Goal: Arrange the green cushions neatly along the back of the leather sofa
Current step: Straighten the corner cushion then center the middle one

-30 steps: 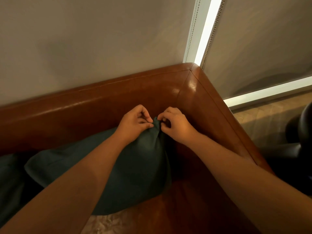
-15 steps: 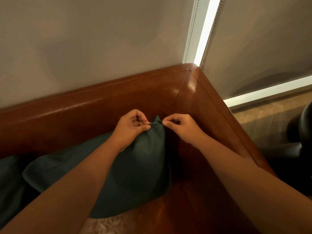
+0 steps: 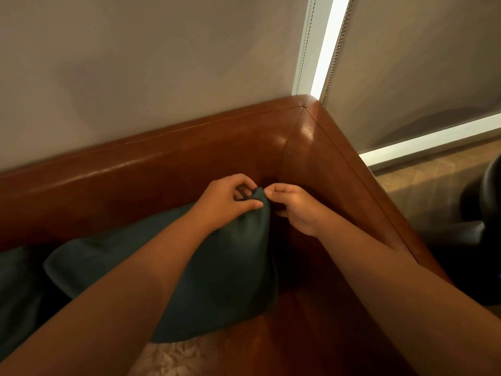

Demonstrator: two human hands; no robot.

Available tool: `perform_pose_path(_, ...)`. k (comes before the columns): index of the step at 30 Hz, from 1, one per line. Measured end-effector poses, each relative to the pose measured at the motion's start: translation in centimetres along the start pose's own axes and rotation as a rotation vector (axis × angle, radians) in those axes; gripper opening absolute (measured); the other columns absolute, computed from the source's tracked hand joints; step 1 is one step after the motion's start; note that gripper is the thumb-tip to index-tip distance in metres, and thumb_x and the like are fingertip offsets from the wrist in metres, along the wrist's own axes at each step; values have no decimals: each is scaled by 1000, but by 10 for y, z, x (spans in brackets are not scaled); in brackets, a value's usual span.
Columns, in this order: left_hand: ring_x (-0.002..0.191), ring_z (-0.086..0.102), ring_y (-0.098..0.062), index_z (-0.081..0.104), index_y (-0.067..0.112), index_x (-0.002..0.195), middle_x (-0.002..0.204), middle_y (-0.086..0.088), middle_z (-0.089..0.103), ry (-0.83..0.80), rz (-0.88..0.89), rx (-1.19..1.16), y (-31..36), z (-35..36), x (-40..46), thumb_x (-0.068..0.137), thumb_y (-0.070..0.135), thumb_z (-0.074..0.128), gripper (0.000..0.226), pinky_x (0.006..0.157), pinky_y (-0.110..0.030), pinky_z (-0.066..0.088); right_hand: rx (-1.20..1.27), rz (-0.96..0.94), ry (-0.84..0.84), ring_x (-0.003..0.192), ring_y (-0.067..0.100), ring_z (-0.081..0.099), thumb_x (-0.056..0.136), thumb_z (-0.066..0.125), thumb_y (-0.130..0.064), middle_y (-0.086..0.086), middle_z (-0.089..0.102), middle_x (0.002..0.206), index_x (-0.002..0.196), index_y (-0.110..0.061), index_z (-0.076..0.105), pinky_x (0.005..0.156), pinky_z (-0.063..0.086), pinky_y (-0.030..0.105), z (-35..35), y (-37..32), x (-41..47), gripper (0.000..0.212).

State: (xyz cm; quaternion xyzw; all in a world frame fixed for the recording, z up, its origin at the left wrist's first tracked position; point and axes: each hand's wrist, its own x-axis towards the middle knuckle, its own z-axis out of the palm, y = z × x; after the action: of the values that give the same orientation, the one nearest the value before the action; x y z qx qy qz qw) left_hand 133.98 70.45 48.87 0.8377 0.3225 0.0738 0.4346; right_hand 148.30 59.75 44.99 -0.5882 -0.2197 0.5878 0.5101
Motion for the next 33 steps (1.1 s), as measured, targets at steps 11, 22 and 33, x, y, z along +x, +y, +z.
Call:
perform_pose_path(11,109,50,-16,60,28,114,113,2,51,-41,102,347,17,1,30,82,46,65,37,93,-35,44,-89,41,221,110,7,54,99,45,-34,-9,58,121,117,-37,52,90,45,28,9,59,-12,20)
perform_pose_path(22,81,56,-16,58,25,90,82,6,57,-2,87,408,2,-28,11,89,17,62,9,74,-30,42,-6,388,459,125,24,47,102,39,-16,6,46,142,141,-18,40,91,41,30,11,148,-26,39)
perform_pose_path(33,65,56,5,58,37,82,78,3,62,47,-19,371,-36,-129,-25,85,12,67,27,58,-3,37,59,351,491,105,24,56,101,40,-10,10,60,120,120,-11,59,91,48,37,57,187,-16,27)
